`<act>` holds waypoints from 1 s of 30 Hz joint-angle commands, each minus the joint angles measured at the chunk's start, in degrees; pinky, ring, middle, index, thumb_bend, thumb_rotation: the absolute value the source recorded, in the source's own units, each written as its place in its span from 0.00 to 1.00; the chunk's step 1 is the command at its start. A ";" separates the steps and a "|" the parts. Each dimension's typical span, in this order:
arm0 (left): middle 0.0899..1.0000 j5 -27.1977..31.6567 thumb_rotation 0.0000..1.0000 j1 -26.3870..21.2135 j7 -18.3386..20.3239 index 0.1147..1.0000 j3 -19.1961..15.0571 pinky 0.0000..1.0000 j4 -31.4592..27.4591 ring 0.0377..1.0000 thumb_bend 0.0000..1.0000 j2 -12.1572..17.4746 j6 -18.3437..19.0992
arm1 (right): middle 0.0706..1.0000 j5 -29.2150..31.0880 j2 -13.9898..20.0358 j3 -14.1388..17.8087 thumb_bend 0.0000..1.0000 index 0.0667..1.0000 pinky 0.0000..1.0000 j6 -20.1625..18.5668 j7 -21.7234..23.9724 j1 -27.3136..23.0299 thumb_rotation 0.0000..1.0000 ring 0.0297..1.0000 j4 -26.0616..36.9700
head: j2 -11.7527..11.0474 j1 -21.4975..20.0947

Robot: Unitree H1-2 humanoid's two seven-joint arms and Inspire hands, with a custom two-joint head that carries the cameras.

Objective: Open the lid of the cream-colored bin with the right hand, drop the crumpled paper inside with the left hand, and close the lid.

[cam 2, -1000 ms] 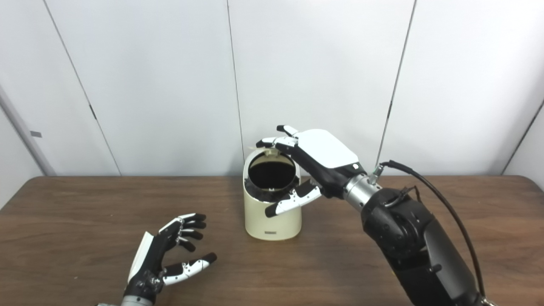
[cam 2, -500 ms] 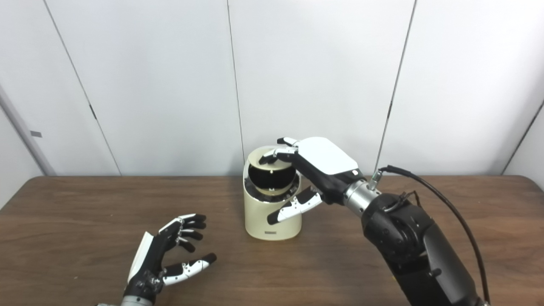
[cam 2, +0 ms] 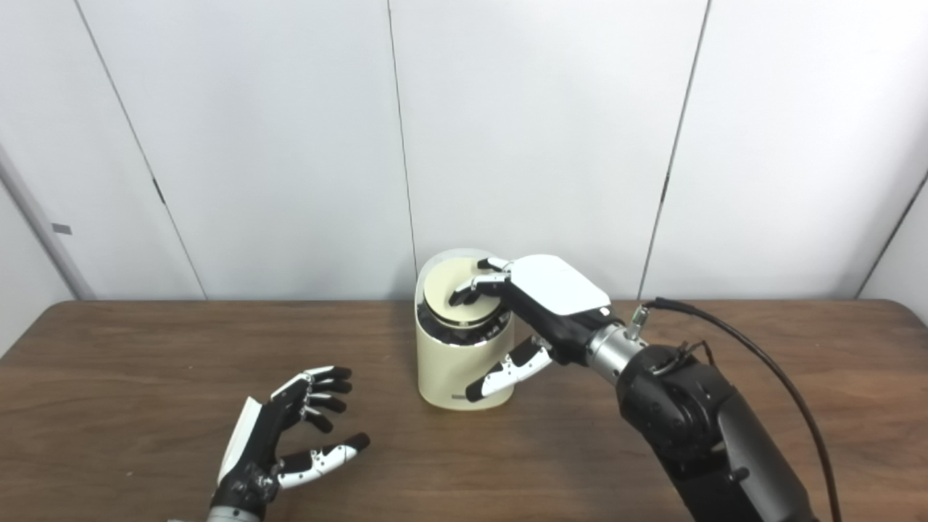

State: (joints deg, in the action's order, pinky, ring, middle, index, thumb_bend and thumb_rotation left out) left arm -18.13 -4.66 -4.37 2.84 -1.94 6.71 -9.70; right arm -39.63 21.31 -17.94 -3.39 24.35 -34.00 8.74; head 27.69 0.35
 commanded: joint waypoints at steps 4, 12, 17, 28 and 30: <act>0.68 -0.38 0.08 -1.18 -0.37 0.71 -0.15 0.51 -1.83 0.62 0.71 0.00 -0.45 | 0.72 -0.14 0.80 0.01 0.78 0.72 0.94 0.88 0.14 -1.28 0.40 0.93 0.43 | 0.40 0.16; 0.67 -0.70 0.09 -1.11 -0.65 0.71 -0.12 0.50 -1.85 0.61 0.71 -0.11 -0.51 | 0.72 0.22 0.76 -0.58 0.78 0.71 0.95 1.53 0.46 -1.04 0.40 0.92 -0.01 | 0.40 0.16; 0.68 -0.35 0.08 -1.03 -0.26 0.71 -0.12 0.50 -2.50 0.62 0.71 -0.24 0.25 | 0.70 -1.33 1.53 -1.54 0.78 0.69 0.94 3.90 -0.35 -1.07 0.39 0.90 -0.33 | 1.05 0.29; 0.68 -0.90 0.10 -0.91 -0.34 0.71 -0.06 0.50 -2.81 0.62 0.71 -0.28 0.53 | 0.67 -7.36 3.48 -4.23 0.81 0.67 0.98 9.37 -2.26 -1.50 0.40 0.91 -1.66 | 1.51 0.43; 0.68 -0.76 0.10 -0.93 -0.23 0.71 -0.08 0.50 -2.81 0.62 0.71 -0.23 0.54 | 0.67 -8.16 3.68 -4.51 0.81 0.67 1.00 10.50 -2.58 -1.54 0.41 0.91 -2.01 | 1.51 0.43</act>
State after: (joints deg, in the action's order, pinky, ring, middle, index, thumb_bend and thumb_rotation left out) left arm -18.64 -4.66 -4.20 2.87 -2.57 6.47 -8.46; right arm -47.12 23.72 -21.66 5.18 21.16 -34.51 7.14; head 29.18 0.70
